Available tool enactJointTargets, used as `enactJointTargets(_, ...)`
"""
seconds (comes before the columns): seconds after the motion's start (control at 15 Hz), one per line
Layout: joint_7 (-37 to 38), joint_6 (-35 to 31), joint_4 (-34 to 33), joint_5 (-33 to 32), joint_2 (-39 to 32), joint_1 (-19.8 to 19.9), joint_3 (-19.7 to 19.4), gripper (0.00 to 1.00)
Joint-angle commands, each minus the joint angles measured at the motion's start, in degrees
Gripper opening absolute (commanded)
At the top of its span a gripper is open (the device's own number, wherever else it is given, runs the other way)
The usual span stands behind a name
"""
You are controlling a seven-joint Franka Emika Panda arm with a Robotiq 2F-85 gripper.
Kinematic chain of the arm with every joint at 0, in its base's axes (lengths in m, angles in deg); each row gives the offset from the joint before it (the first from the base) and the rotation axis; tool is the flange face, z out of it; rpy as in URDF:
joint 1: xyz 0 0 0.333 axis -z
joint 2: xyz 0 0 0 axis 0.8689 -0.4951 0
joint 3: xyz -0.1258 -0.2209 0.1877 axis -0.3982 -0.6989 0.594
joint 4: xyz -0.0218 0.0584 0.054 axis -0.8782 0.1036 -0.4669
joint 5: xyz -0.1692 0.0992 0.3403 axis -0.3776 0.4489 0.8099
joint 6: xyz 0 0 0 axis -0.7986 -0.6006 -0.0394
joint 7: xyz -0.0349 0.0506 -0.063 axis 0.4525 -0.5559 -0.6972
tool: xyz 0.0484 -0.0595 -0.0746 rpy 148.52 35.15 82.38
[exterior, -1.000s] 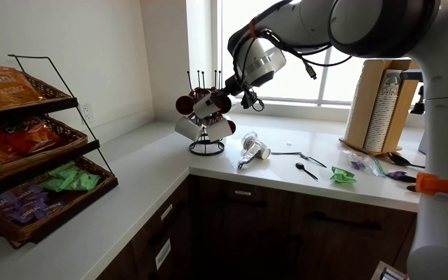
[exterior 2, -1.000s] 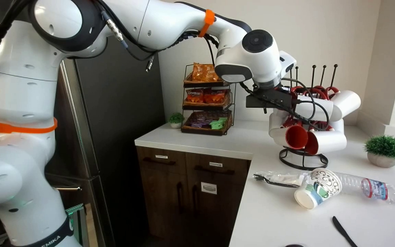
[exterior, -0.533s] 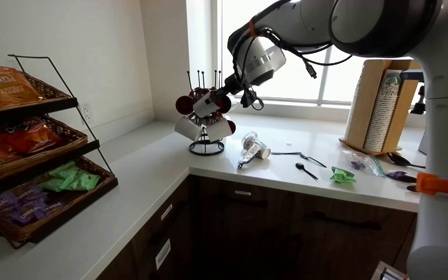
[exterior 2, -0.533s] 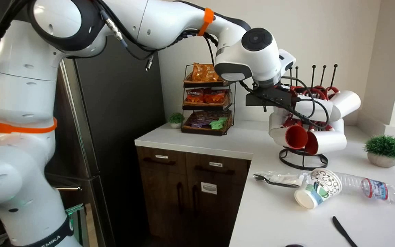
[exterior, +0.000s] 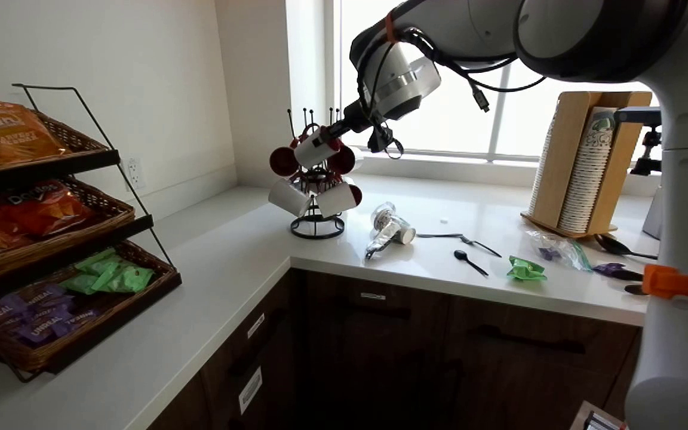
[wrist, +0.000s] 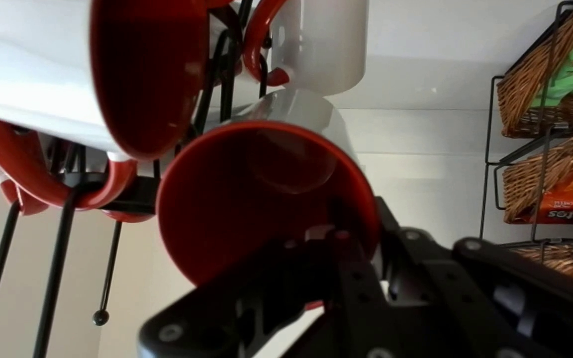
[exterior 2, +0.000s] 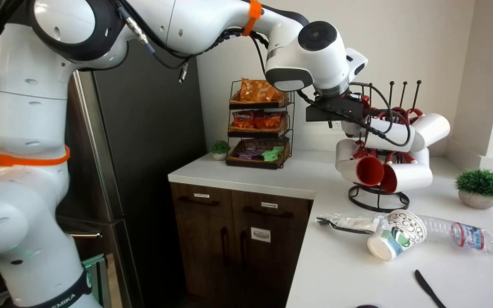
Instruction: Remove one mug from the rack and put it on the table
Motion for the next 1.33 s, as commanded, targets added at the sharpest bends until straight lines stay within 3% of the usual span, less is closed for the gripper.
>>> enactJointTargets(0.0,0.60,-0.55,-0.10,0.63,1.82,-0.18,0.47,0.03)
enactJointTargets(1.27,16.75,-0.05,-6.09,1.21,-0.11,0.55,0.23,0.03)
